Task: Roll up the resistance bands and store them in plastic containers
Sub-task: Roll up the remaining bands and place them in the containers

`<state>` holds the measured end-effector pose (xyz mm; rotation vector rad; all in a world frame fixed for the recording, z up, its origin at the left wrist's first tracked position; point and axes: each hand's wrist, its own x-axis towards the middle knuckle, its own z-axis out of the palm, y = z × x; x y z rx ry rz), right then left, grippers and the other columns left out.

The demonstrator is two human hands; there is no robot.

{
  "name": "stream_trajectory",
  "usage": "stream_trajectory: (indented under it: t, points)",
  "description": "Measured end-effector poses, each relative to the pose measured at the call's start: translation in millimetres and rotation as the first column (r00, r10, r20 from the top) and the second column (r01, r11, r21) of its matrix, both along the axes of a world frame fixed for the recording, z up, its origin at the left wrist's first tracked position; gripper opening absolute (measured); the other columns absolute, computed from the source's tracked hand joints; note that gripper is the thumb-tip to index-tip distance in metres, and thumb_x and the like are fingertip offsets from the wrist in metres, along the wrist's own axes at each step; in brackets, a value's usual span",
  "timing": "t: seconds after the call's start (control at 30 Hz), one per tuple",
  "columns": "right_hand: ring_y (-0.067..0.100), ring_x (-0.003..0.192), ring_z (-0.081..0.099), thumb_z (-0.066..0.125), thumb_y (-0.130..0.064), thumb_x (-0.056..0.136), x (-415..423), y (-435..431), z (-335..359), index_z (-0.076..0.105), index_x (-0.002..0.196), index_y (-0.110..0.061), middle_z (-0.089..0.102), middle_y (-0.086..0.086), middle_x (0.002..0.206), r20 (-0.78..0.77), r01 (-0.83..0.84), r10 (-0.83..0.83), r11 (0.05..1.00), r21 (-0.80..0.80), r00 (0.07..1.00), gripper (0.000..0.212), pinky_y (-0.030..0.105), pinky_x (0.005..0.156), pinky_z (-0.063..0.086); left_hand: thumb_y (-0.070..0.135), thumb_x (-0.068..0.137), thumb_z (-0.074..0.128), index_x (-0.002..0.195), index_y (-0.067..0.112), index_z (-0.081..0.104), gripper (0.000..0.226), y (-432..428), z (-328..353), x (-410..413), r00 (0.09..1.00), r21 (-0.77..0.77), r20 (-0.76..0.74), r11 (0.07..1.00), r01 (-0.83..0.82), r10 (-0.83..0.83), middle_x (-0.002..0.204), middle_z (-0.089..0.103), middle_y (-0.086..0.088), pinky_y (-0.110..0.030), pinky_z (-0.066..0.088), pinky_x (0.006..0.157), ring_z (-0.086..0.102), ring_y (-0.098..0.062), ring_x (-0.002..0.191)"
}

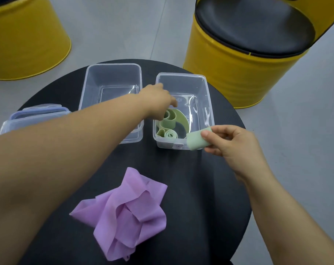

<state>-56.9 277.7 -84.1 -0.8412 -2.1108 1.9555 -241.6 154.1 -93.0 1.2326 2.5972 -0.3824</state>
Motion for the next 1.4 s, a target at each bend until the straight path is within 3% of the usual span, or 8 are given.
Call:
stream_trajectory:
  t: [0.2, 0.53, 0.73, 0.97, 1.2, 1.27, 1.33, 1.4]
  points:
    - [0.009, 0.069, 0.068, 0.073, -0.012, 0.077, -6, 1, -1, 0.066, 0.078, -0.016, 0.067, 0.0, 0.077, -0.001, -0.004, 0.004, 1.0, -0.011, 1.0, 0.008, 0.019, 0.059, 0.055, 0.019, 0.09, 0.049, 0.136, 0.035, 0.041, 0.049, 7, -4, -3, 1.0, -0.012, 0.006, 1.0, 0.001, -0.001, 0.117, 0.059, -0.003, -0.032, 0.035, 0.074, 0.042, -0.023, 0.116]
    - [0.004, 0.065, 0.067, 0.073, -0.011, 0.077, -1, 6, -4, 0.067, 0.08, -0.015, 0.067, -0.001, 0.075, 0.004, 0.01, -0.01, 1.0, -0.014, 1.0, 0.008, 0.018, 0.058, 0.055, 0.023, 0.089, 0.053, 0.11, 0.026, 0.066, 0.025, 5, -6, 1, 0.997, 0.142, 0.03, 0.987, -0.074, 0.071, 0.104, 0.067, -0.001, -0.031, 0.044, 0.071, 0.054, -0.025, 0.105]
    - [0.003, 0.065, 0.066, 0.073, -0.01, 0.077, 0, 8, -5, 0.067, 0.081, -0.013, 0.066, 0.0, 0.076, 0.004, 0.012, -0.012, 1.0, -0.007, 1.0, 0.008, 0.018, 0.058, 0.055, 0.023, 0.09, 0.054, 0.106, 0.022, 0.068, 0.021, 6, -5, 5, 0.979, 0.297, 0.054, 0.933, -0.203, 0.196, 0.107, 0.067, -0.002, -0.03, 0.041, 0.069, 0.058, -0.026, 0.101]
    - [0.003, 0.066, 0.067, 0.074, -0.012, 0.077, 0, 9, -6, 0.066, 0.082, -0.014, 0.066, 0.0, 0.078, 0.003, 0.03, -0.03, 1.0, -0.009, 1.0, 0.009, 0.018, 0.059, 0.055, 0.018, 0.093, 0.052, 0.107, 0.012, 0.066, 0.02, 6, 1, 6, 0.918, 0.577, 0.262, 0.714, -0.396, 0.298, 0.108, 0.067, -0.004, -0.028, 0.041, 0.082, 0.057, -0.021, 0.101]
    - [0.006, 0.07, 0.068, 0.073, -0.013, 0.079, 1, 12, 0, 0.067, 0.084, -0.014, 0.067, 0.001, 0.083, -0.008, 0.055, -0.055, 0.998, -0.01, 0.998, 0.008, 0.019, 0.061, 0.056, 0.012, 0.091, 0.055, 0.097, 0.009, 0.066, 0.013, -10, 31, 15, 0.888, 0.81, 0.352, 0.38, -0.447, 0.294, 0.089, 0.061, 0.002, -0.009, 0.041, 0.07, 0.055, -0.014, 0.08]
    - [0.007, 0.07, 0.068, 0.072, -0.012, 0.08, 3, 14, 4, 0.066, 0.082, -0.015, 0.067, 0.001, 0.082, -0.018, 0.078, -0.078, 0.997, -0.016, 0.997, 0.007, 0.019, 0.061, 0.056, 0.012, 0.09, 0.057, 0.095, 0.011, 0.066, 0.01, -20, 46, 21, 0.88, 0.832, 0.404, 0.298, -0.467, 0.251, 0.086, 0.061, 0.001, -0.025, 0.051, 0.083, 0.061, -0.021, 0.081]
    - [0.009, 0.071, 0.067, 0.071, -0.012, 0.081, 7, 16, 9, 0.066, 0.08, -0.015, 0.066, 0.001, 0.082, -0.03, 0.104, -0.105, 0.994, -0.015, 0.994, 0.006, 0.018, 0.061, 0.056, 0.011, 0.09, 0.057, 0.092, 0.014, 0.064, 0.007, -34, 61, 32, 0.863, 0.831, 0.472, 0.236, -0.503, 0.179, 0.081, 0.061, 0.0, -0.037, 0.054, 0.085, 0.065, -0.027, 0.085]
    - [0.01, 0.073, 0.066, 0.071, -0.012, 0.081, 10, 18, 13, 0.066, 0.081, -0.015, 0.065, 0.001, 0.082, -0.03, 0.118, -0.119, 0.993, -0.004, 0.993, 0.006, 0.017, 0.061, 0.056, 0.008, 0.091, 0.058, 0.091, 0.015, 0.062, 0.008, -51, 77, 50, 0.837, 0.801, 0.533, 0.245, -0.546, 0.124, 0.08, 0.062, 0.002, -0.031, 0.056, 0.081, 0.066, -0.024, 0.084]
